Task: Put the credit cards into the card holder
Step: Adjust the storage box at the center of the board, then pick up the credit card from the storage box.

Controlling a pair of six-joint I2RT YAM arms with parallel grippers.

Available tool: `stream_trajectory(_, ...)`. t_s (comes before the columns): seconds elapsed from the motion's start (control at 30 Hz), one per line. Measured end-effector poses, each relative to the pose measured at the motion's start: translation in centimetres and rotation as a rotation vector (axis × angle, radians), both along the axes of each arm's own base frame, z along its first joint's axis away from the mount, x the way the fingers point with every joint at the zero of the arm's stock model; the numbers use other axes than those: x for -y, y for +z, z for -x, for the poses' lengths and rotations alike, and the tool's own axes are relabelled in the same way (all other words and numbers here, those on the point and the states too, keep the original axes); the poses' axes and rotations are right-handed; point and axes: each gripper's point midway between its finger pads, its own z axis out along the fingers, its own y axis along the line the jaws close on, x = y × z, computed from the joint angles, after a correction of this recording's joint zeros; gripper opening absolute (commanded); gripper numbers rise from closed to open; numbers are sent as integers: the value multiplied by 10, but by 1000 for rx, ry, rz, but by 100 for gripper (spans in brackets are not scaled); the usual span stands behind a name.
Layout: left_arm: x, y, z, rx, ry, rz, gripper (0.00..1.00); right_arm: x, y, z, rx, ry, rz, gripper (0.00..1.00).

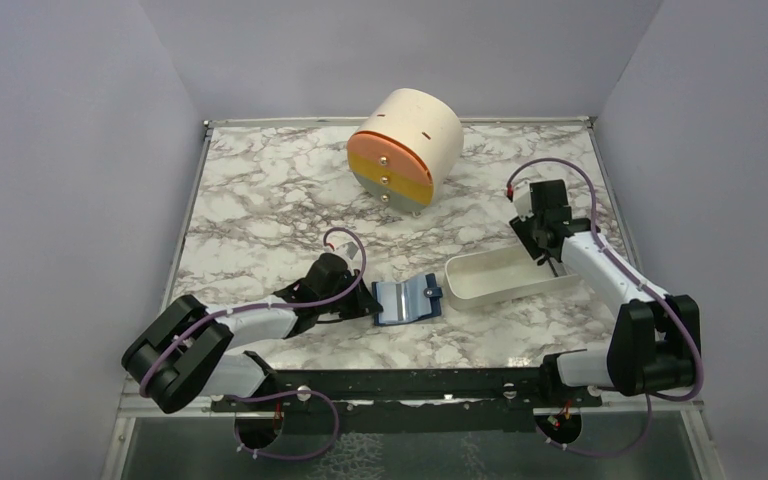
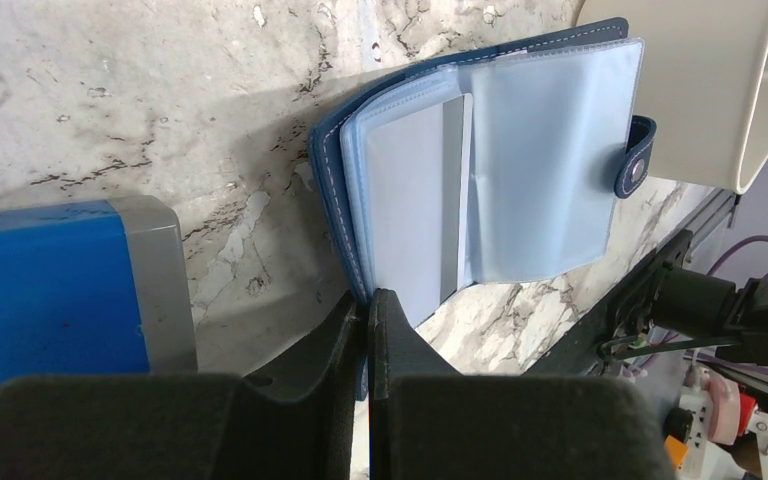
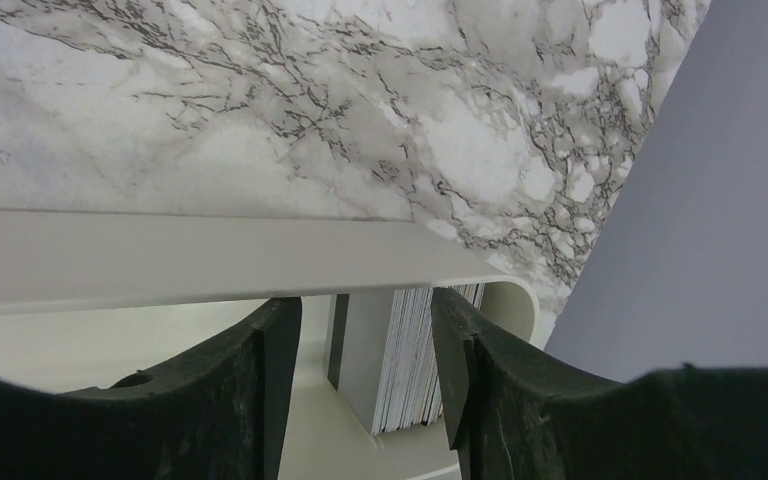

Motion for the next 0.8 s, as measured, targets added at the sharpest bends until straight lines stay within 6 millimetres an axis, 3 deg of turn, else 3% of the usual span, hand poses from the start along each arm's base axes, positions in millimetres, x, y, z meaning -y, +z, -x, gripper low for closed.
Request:
stream_trajectory(0.47,1,0,0,-1,-5,4,0,24,-28,27,-50,-86,110,53)
stream_trajectory(0.8,1,0,0,2,-8,3,0,36,-28,21,-12,-115,177,49)
